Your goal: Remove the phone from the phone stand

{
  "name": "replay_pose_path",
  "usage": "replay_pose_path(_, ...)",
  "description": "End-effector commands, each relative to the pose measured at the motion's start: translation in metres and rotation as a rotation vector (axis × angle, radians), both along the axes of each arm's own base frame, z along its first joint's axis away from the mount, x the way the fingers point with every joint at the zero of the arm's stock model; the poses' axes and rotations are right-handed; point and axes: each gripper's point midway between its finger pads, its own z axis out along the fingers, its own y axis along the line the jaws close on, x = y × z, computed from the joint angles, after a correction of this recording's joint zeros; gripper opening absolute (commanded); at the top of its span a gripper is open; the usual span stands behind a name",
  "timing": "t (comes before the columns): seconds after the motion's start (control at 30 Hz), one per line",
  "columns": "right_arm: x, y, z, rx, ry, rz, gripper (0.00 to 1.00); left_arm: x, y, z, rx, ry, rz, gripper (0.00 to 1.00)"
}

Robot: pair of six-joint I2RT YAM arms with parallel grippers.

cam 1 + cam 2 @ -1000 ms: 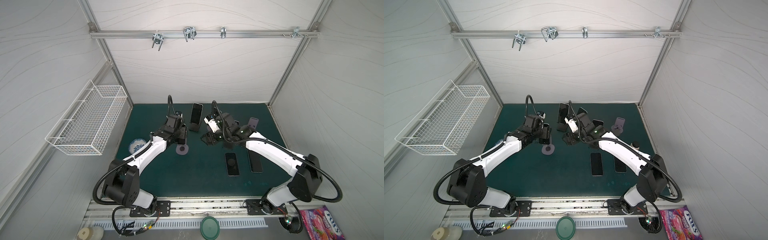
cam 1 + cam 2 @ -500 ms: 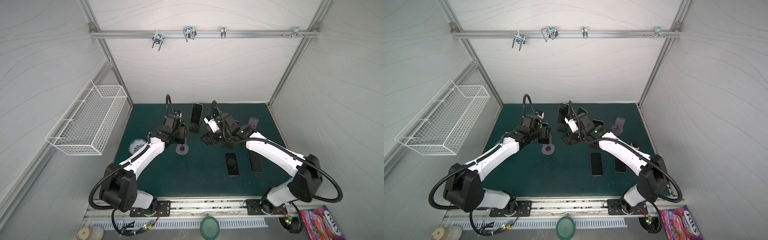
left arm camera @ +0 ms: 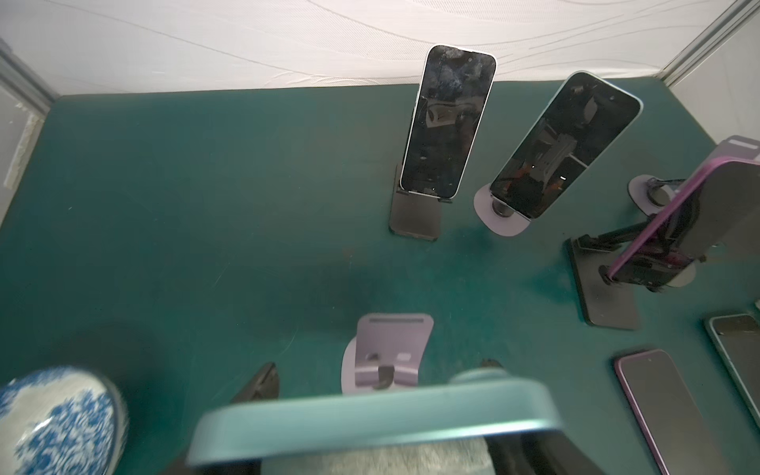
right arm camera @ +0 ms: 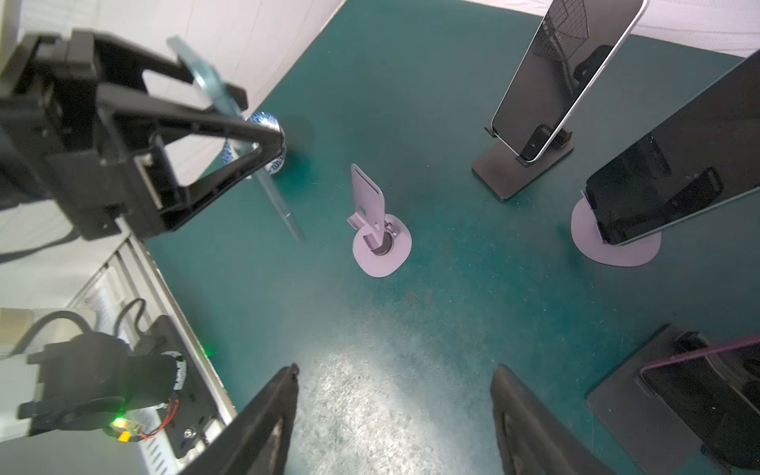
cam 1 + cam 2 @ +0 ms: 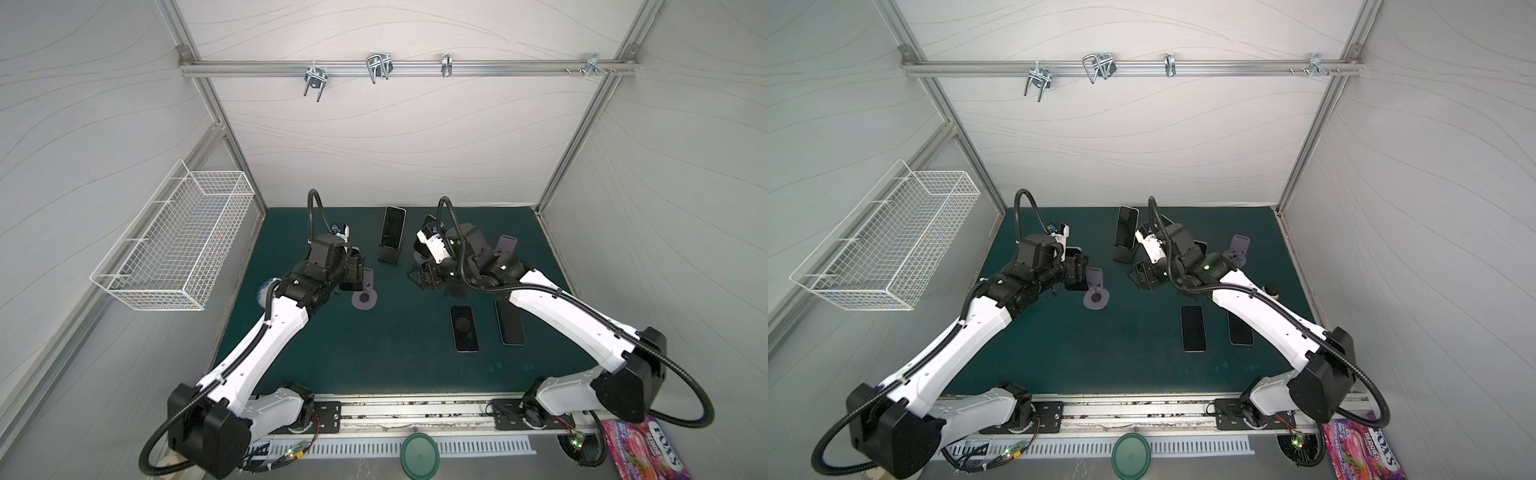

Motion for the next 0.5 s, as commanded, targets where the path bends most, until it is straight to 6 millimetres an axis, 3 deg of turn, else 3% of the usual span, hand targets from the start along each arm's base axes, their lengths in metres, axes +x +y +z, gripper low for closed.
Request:
replay_pose_path(0.0, -0.013, -0.007, 0.0, -0.005, 0.019, -0.011, 0.75, -0.022, 0.013, -0.002, -0.016, 0.033, 0.043, 0.62)
replay_pose_path(0.23, -0.026, 0.0, -0.01, -0.034, 0.049, 0.007, 0.75, -0.067, 0.031, -0.024, -0.019, 0.112, 0.077, 0.62)
replay_pose_path(0.47, -0.03, 0.008, -0.009, -0.041, 0.053, 0.019, 0.75, -0.09, 0.035, -0.03, -0.059, 0.154, 0.093, 0.59)
